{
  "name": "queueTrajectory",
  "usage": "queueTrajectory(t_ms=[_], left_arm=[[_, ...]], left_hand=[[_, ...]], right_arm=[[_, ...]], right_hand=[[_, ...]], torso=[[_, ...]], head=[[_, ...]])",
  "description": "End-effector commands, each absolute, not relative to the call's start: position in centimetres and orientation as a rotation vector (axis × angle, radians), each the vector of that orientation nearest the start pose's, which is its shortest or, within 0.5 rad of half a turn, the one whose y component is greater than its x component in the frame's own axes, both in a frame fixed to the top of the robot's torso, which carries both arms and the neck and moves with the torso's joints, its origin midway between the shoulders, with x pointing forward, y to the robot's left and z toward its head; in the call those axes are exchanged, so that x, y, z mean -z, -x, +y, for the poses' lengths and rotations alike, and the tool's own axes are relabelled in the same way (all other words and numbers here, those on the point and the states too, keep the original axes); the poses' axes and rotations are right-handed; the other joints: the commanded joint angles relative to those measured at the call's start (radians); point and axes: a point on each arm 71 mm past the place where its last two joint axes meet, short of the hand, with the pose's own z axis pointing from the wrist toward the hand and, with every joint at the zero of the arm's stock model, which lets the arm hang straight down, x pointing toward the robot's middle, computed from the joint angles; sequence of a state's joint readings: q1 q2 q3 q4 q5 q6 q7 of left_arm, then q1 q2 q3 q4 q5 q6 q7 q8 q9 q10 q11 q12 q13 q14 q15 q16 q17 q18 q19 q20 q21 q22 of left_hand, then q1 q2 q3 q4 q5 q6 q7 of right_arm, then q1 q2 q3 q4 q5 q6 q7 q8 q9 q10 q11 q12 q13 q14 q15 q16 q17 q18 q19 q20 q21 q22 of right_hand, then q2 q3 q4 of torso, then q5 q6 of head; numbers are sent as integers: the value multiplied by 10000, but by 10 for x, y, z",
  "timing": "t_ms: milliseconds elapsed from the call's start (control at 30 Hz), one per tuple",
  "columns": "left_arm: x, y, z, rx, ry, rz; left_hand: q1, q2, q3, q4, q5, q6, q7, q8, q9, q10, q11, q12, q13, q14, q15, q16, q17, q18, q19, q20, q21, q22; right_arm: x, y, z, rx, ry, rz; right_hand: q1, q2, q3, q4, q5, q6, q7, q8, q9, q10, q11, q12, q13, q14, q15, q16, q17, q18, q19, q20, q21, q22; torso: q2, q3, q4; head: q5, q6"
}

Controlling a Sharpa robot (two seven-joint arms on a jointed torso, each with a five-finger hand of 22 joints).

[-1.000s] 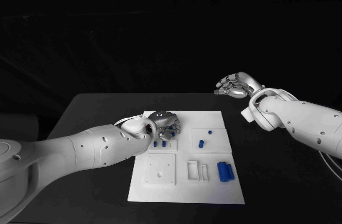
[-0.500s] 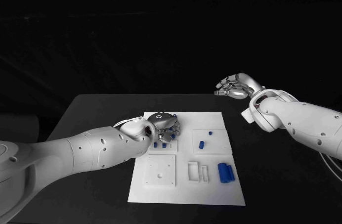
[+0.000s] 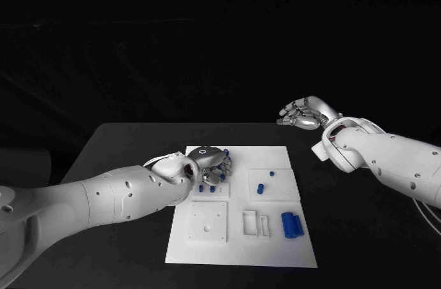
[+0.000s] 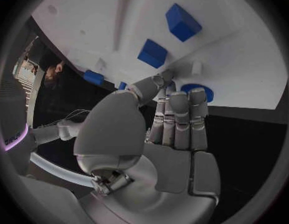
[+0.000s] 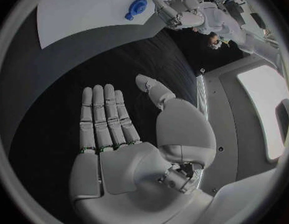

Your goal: Assemble the parts on the task board

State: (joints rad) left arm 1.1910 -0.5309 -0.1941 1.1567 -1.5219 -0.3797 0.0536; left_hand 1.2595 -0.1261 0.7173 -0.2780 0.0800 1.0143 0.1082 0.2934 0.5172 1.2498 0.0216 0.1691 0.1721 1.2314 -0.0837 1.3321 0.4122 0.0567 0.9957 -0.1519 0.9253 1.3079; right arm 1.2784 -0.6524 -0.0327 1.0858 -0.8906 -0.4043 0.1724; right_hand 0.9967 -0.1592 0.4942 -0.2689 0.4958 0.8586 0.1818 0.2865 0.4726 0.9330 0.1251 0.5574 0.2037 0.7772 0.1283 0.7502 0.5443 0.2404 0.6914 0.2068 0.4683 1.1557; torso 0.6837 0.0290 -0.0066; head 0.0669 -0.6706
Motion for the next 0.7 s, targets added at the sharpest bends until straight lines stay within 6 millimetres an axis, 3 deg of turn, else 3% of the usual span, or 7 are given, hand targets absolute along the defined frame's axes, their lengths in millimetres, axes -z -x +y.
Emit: queueTrajectory(t_ms=[33, 300, 700], left_arm=[[247, -516, 136, 6703, -3905, 16375], [236, -516, 140, 7033, -3311, 16252], [233, -518, 165, 6738, -2818, 16434]], left_hand=[[-29, 35, -39, 15, -52, 69, 16, 37, 8, 804, 80, 38, 318, 92, 5, 14, 11, 374, 57, -247, 50, 100], [-37, 35, -42, 25, -52, 77, 14, 41, 9, 813, 77, 32, 327, 97, 3, 13, 13, 373, 64, -250, 50, 100], [-44, 35, -43, 32, -55, 79, 13, 41, 8, 811, 77, 19, 334, 96, 2, 7, 13, 372, 65, -253, 44, 97]], right_arm=[[154, -573, -237, -8571, -3200, 14792], [154, -573, -237, -8568, -3202, 14797], [154, -573, -239, -8542, -3217, 14791]], right_hand=[[3, 61, -45, 31, 69, -57, 31, 24, -14, 2, 11, 41, -17, -79, 23, 41, -15, 132, -17, 84, -40, 14], [5, 62, -46, 29, 68, -57, 31, 23, -16, 2, 11, 44, -24, -82, 24, 47, -25, 133, -17, 86, -44, 18], [8, 62, -46, 25, 68, -56, 31, 24, -18, 0, 12, 48, -32, -86, 25, 55, -37, 135, -17, 87, -50, 24]], torso=[[0, -6, 2], [-2, -4, 1], [0, -4, 4]], head=[[21, 15], [70, 27], [114, 0]])
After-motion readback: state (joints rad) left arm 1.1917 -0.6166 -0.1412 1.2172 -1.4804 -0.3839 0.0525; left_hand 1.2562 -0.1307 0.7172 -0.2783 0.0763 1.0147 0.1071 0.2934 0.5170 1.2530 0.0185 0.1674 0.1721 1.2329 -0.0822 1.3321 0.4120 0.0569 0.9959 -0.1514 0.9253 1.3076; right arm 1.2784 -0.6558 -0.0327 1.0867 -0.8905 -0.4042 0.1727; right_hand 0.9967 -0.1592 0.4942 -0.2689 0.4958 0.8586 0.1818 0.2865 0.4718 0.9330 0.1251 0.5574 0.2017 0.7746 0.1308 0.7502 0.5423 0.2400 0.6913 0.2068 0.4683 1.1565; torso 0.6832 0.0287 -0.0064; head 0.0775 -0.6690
